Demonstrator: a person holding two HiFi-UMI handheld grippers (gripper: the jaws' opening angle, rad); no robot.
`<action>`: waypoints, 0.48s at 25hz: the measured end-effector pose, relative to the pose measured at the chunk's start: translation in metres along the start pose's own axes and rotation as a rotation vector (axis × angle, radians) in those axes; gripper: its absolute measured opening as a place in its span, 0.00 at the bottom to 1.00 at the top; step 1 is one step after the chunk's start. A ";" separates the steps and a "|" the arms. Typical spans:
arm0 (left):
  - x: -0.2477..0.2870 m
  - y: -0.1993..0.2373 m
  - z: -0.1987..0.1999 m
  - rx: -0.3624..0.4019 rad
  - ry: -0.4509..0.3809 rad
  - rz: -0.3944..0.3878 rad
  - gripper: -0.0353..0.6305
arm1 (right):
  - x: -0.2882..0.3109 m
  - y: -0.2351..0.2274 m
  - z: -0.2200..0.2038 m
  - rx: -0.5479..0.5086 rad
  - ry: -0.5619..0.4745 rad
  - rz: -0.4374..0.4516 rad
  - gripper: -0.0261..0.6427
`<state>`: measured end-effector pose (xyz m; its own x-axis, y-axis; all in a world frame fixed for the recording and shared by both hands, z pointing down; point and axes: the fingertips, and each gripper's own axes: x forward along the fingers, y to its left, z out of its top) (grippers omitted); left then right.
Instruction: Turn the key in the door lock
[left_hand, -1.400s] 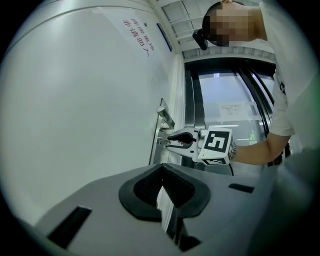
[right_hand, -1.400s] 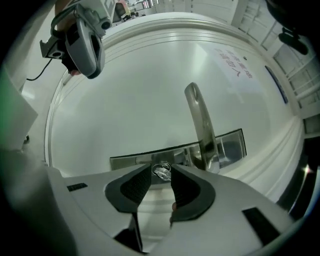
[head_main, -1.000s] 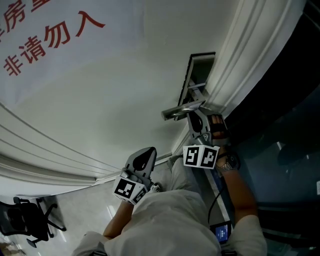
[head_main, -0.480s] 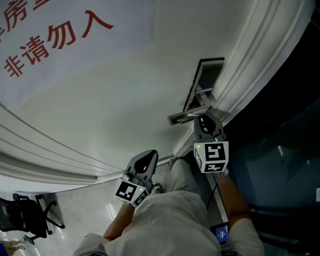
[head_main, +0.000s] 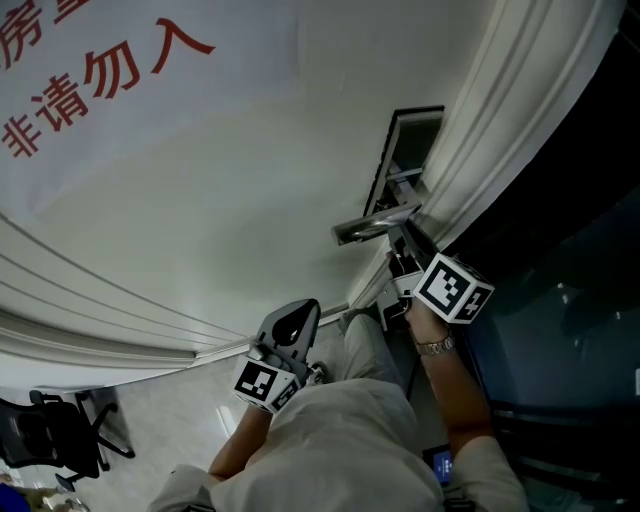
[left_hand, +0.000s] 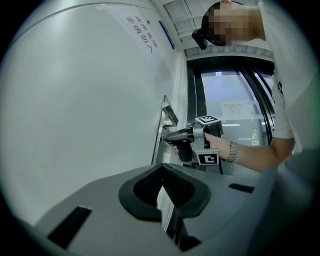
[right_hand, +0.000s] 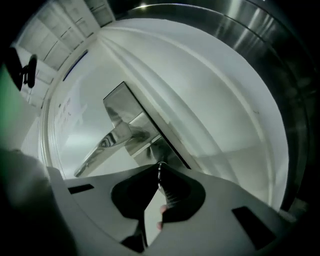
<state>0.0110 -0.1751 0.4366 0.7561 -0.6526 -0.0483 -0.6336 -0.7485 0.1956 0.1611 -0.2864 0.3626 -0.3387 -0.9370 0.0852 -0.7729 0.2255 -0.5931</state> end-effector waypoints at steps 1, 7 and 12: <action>-0.001 -0.001 0.000 -0.001 -0.001 0.000 0.06 | 0.000 -0.001 -0.001 0.073 0.004 0.008 0.06; -0.006 0.000 0.002 -0.002 -0.009 0.015 0.06 | 0.000 -0.006 -0.002 0.503 0.022 0.068 0.06; -0.010 0.000 -0.001 -0.001 -0.005 0.025 0.06 | 0.001 -0.006 0.000 0.497 0.015 0.089 0.07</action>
<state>0.0042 -0.1684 0.4381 0.7392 -0.6718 -0.0477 -0.6522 -0.7318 0.1979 0.1655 -0.2882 0.3666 -0.4022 -0.9151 0.0266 -0.3928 0.1462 -0.9079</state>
